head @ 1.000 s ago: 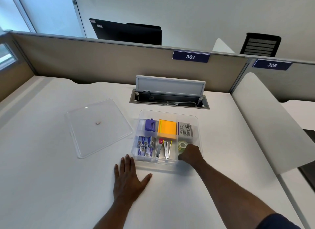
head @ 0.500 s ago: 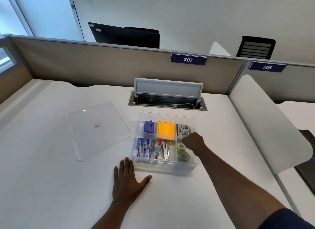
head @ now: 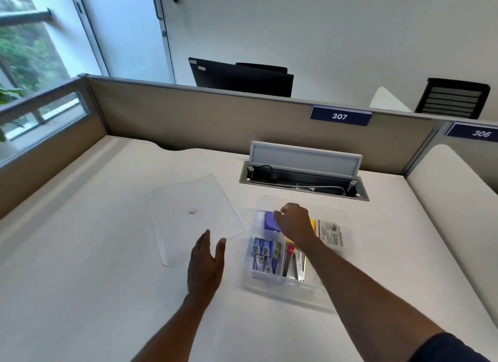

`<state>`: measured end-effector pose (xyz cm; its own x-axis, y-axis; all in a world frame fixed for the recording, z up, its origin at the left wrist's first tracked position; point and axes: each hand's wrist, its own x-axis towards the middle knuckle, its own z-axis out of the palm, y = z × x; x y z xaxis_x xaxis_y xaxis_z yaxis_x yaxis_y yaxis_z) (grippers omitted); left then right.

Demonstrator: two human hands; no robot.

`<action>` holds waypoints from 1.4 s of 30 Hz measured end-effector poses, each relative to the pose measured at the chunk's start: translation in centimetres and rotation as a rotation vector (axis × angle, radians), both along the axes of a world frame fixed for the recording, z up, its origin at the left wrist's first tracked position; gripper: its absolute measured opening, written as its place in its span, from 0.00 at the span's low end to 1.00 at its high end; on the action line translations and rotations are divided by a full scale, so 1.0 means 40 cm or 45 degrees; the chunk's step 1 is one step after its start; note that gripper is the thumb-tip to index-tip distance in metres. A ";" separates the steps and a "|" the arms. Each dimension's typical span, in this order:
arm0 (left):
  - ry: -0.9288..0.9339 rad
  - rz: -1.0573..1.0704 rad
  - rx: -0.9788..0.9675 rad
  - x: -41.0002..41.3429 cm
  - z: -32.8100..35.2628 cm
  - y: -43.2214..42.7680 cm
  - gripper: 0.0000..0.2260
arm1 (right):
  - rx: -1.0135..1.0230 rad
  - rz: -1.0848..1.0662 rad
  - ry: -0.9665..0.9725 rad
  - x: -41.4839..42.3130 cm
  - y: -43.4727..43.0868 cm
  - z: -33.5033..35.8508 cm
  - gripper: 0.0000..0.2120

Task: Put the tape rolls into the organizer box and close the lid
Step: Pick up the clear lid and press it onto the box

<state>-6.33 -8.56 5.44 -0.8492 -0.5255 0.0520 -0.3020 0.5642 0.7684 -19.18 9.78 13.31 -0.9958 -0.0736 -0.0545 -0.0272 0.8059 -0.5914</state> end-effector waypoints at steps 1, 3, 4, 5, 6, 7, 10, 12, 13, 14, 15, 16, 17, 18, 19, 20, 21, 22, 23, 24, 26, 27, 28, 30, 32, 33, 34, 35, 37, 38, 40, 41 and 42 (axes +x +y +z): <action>0.020 0.021 -0.002 -0.007 0.003 -0.014 0.26 | -0.029 0.018 0.020 -0.004 -0.024 -0.003 0.13; 0.045 0.098 -0.012 -0.020 0.005 -0.045 0.23 | -0.043 0.076 0.057 -0.015 -0.073 -0.009 0.12; 0.040 0.152 -0.014 -0.026 0.006 -0.062 0.22 | -0.043 0.097 0.066 -0.019 -0.098 -0.010 0.13; 0.023 0.209 -0.011 -0.031 0.009 -0.077 0.22 | -0.061 0.101 0.063 -0.023 -0.120 -0.008 0.14; -0.002 0.270 -0.008 -0.038 0.011 -0.095 0.22 | -0.078 0.102 0.043 -0.029 -0.144 -0.009 0.15; -0.033 0.330 -0.005 -0.044 0.013 -0.113 0.22 | -0.083 0.109 0.010 -0.037 -0.167 -0.010 0.15; -0.159 0.463 0.028 -0.063 0.018 -0.161 0.23 | -0.095 0.118 -0.213 -0.059 -0.229 -0.015 0.11; -0.229 0.523 0.086 -0.074 0.018 -0.188 0.24 | -0.137 0.079 -0.336 -0.071 -0.266 -0.028 0.09; -0.249 0.548 0.117 -0.077 0.017 -0.199 0.25 | -0.148 0.057 -0.355 -0.076 -0.283 -0.036 0.10; -0.261 0.564 0.143 -0.079 0.015 -0.209 0.25 | -0.152 0.043 -0.371 -0.080 -0.299 -0.044 0.11; -0.268 0.571 0.159 -0.081 0.013 -0.215 0.25 | -0.154 0.033 -0.394 -0.082 -0.309 -0.050 0.12; -0.275 0.578 0.168 -0.084 0.010 -0.222 0.24 | -0.147 0.025 -0.427 -0.083 -0.321 -0.056 0.14; -0.284 0.587 0.175 -0.085 0.006 -0.231 0.24 | -0.136 0.024 -0.466 -0.086 -0.332 -0.065 0.14; -0.293 0.591 0.181 -0.087 0.004 -0.236 0.23 | -0.116 0.030 -0.492 -0.088 -0.337 -0.073 0.14; -0.304 0.594 0.189 -0.088 0.003 -0.239 0.22 | -0.090 0.047 -0.511 -0.090 -0.339 -0.081 0.13; -0.317 0.601 0.196 -0.090 0.001 -0.244 0.21 | -0.062 0.071 -0.540 -0.093 -0.344 -0.089 0.11; -0.330 0.610 0.196 -0.093 -0.001 -0.249 0.20 | -0.034 0.095 -0.578 -0.096 -0.351 -0.098 0.08; -0.339 0.616 0.191 -0.096 -0.003 -0.253 0.19 | 0.002 0.124 -0.619 -0.098 -0.357 -0.107 0.05; -0.347 0.624 0.187 -0.098 -0.004 -0.257 0.18 | 0.047 0.159 -0.661 -0.100 -0.364 -0.114 0.05; -0.352 0.633 0.185 -0.101 -0.005 -0.261 0.17 | 0.085 0.187 -0.692 -0.101 -0.371 -0.119 0.06; -0.354 0.633 0.188 -0.107 -0.004 -0.262 0.16 | 0.106 0.178 -0.715 -0.103 -0.379 -0.131 0.08; -0.349 0.630 0.194 -0.110 -0.003 -0.262 0.16 | 0.103 0.149 -0.703 -0.104 -0.383 -0.135 0.10; -0.342 0.630 0.205 -0.114 -0.001 -0.262 0.15 | 0.095 0.112 -0.686 -0.107 -0.385 -0.136 0.12; -0.335 0.656 0.237 -0.119 0.004 -0.268 0.14 | 0.052 0.064 -0.663 -0.115 -0.389 -0.130 0.11; -0.339 0.708 0.299 -0.125 0.009 -0.285 0.13 | 0.012 0.039 -0.637 -0.127 -0.387 -0.113 0.08; -0.338 0.744 0.344 -0.126 0.012 -0.296 0.12 | -0.005 0.019 -0.616 -0.133 -0.383 -0.103 0.06; -0.330 0.787 0.398 -0.127 0.015 -0.306 0.10 | -0.019 -0.007 -0.580 -0.142 -0.378 -0.092 0.06; -0.320 0.830 0.459 -0.128 0.016 -0.315 0.10 | -0.029 -0.038 -0.535 -0.152 -0.375 -0.082 0.08; -0.309 0.886 0.587 -0.131 0.014 -0.330 0.11 | -0.089 -0.104 -0.480 -0.172 -0.369 -0.060 0.08; -0.307 0.899 0.662 -0.133 0.011 -0.336 0.13 | -0.126 -0.127 -0.477 -0.179 -0.366 -0.045 0.06; -0.275 0.901 0.883 -0.137 0.000 -0.352 0.15 | -0.184 -0.136 -0.467 -0.197 -0.356 -0.024 0.05; -0.244 0.886 0.998 -0.138 -0.003 -0.358 0.15 | -0.207 -0.130 -0.460 -0.204 -0.347 -0.014 0.08; -0.213 0.848 1.109 -0.137 -0.001 -0.358 0.14 | -0.232 -0.127 -0.445 -0.210 -0.337 -0.005 0.08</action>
